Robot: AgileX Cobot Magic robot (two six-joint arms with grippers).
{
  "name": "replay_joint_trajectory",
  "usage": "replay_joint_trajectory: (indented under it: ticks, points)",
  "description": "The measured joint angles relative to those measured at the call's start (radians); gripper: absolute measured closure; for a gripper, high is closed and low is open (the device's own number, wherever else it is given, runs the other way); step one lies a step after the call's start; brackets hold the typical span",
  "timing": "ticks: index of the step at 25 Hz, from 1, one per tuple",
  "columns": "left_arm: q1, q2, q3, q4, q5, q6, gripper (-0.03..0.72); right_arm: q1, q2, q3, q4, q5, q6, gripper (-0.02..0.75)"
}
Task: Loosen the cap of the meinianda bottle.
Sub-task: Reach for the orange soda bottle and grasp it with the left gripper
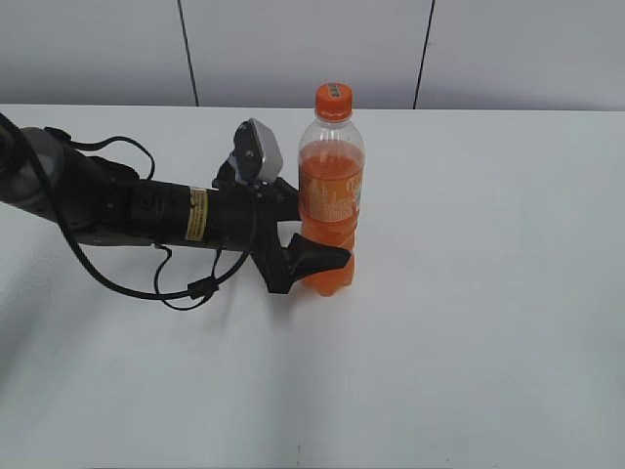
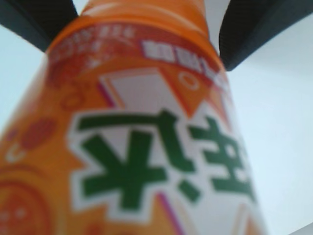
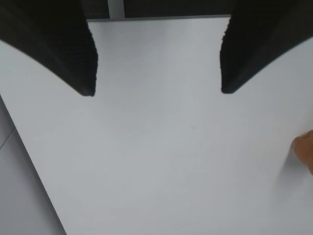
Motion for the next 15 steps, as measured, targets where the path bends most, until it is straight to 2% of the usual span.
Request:
replay_joint_trajectory:
  ticks: [2, 7, 15]
  points:
    - [0.0, 0.0, 0.0, 0.0, 0.0, 0.0, 0.176, 0.0, 0.0, 0.0, 0.0, 0.0, 0.0, 0.152]
    - [-0.001, 0.0, 0.0, 0.001, -0.001, 0.0, 0.277, 0.0, 0.0, 0.0, 0.0, 0.0, 0.0, 0.152]
    - [-0.001, 0.0, -0.001, 0.022, -0.005, 0.0, 0.277, 0.0, 0.0, 0.0, 0.0, 0.0, 0.0, 0.152]
